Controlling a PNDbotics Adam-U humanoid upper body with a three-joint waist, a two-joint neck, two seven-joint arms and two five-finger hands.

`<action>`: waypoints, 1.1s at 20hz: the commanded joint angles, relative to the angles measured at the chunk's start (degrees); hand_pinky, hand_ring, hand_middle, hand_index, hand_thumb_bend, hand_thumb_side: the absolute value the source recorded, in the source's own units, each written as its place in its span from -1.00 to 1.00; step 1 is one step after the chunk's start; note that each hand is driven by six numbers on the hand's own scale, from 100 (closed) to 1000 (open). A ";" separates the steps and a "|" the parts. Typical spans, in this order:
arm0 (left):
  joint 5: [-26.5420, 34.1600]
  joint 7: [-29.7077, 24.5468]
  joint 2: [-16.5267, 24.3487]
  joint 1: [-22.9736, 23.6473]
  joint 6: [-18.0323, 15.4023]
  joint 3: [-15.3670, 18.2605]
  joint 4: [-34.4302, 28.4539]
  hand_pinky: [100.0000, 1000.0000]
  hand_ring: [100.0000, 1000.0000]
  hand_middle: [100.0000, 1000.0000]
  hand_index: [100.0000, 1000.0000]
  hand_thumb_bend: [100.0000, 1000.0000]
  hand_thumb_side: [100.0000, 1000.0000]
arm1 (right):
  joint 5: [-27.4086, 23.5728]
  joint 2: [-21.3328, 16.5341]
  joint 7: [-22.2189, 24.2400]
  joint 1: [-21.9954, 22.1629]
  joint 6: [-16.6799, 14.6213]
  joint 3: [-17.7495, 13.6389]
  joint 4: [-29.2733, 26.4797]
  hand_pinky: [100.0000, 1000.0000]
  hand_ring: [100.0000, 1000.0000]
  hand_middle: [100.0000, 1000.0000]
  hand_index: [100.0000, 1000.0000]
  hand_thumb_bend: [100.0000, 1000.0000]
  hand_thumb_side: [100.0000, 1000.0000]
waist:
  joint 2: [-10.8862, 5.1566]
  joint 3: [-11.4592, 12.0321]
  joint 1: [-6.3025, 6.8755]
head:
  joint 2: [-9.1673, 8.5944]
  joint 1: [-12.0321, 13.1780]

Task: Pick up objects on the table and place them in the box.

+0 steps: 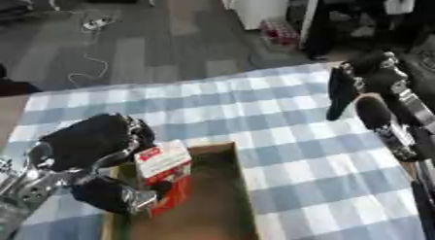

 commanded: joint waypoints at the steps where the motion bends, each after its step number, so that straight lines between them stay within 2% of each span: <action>1: 0.97 -2.91 1.47 -0.09 -0.99 1.93 -0.97 0.63 0.78 0.78 0.75 -0.70 1.00 | 0.03 -0.87 0.94 -0.68 -0.95 -0.47 -0.77 -0.44 -0.48 -0.44 -0.17 -1.00 1.00 | -0.50 0.04 0.09 | 0.03 -1.03; 4: 1.19 -2.56 1.12 0.31 -1.78 3.45 -0.97 0.61 0.76 0.77 0.74 -0.72 1.00 | 0.05 -0.86 0.95 -0.66 -0.92 -0.50 -0.77 -0.44 -0.48 -0.44 -0.17 -1.00 1.00 | -0.49 0.12 0.05 | 0.11 -1.24; 6: 1.10 0.17 0.66 0.47 -1.87 5.24 -0.97 0.56 0.70 0.74 0.72 -0.75 1.00 | 0.09 -0.88 0.92 -0.58 -0.90 -0.56 -0.77 -0.44 -0.48 -0.44 -0.17 -1.00 1.00 | -0.51 0.29 -0.02 | 0.11 -1.41; 8: 0.71 5.19 -0.18 0.90 -0.89 7.84 -0.97 0.42 0.57 0.66 0.69 -0.76 1.00 | 0.17 -0.91 0.84 -0.46 -0.86 -0.66 -0.77 -0.44 -0.48 -0.44 -0.17 -1.00 1.00 | -0.51 0.56 -0.13 | 0.01 -1.60; 13: 2.85 20.27 -3.71 3.07 5.18 14.37 -0.97 -0.06 0.12 0.37 0.52 -0.84 1.00 | 0.52 -1.06 0.52 0.01 -0.70 -0.97 -0.77 -0.44 -0.48 -0.52 -0.16 -1.00 1.00 | -0.48 1.49 -0.60 | -0.11 -2.25; 14: 3.52 22.91 -4.30 3.41 6.03 15.40 -0.97 -0.08 0.10 0.35 0.51 -0.84 1.00 | 0.59 -1.12 0.45 0.12 -0.67 -1.02 -0.77 -0.44 -0.48 -0.52 -0.16 -1.00 1.00 | -0.49 1.66 -0.68 | -0.09 -2.32; 15: 4.28 25.92 -5.21 3.66 6.97 16.84 -0.97 -0.24 -0.05 0.23 0.40 -0.88 1.00 | 0.70 -1.23 0.38 0.32 -0.61 -1.11 -0.77 -0.44 -0.49 -0.51 -0.16 -1.00 1.00 | -0.53 1.98 -0.83 | -0.08 -2.44; 19: 6.38 33.87 -7.66 4.59 9.51 20.49 -0.97 -0.44 -0.21 0.08 0.28 -0.93 0.99 | 1.01 -1.56 0.09 1.03 -0.46 -1.34 -0.77 -0.45 -0.49 -0.50 -0.14 -1.00 1.00 | -0.56 2.89 -1.28 | -0.81 -3.01; 20: 6.88 35.37 -8.17 4.71 9.88 21.16 -0.97 -0.41 -0.19 0.10 0.30 -0.92 1.00 | 1.12 -1.66 0.01 1.25 -0.40 -1.41 -0.77 -0.44 -0.49 -0.50 -0.14 -1.00 1.00 | -0.57 3.12 -1.38 | -1.07 -3.18; 21: 7.42 36.93 -8.69 4.79 10.09 21.75 -0.97 -0.53 -0.28 0.02 0.23 -0.96 0.92 | 1.20 -1.76 -0.06 1.48 -0.35 -1.47 -0.77 -0.45 -0.49 -0.50 -0.13 -1.00 1.00 | -0.58 3.40 -1.55 | -1.43 -3.34; 22: 8.07 38.76 -9.14 4.88 10.08 22.21 -0.97 -0.56 -0.31 0.00 0.22 -0.96 0.90 | 1.24 -1.87 -0.20 1.70 -0.37 -1.50 -0.77 -0.45 -0.49 -0.50 -0.14 -1.00 1.00 | -0.58 3.67 -1.70 | -1.71 -3.50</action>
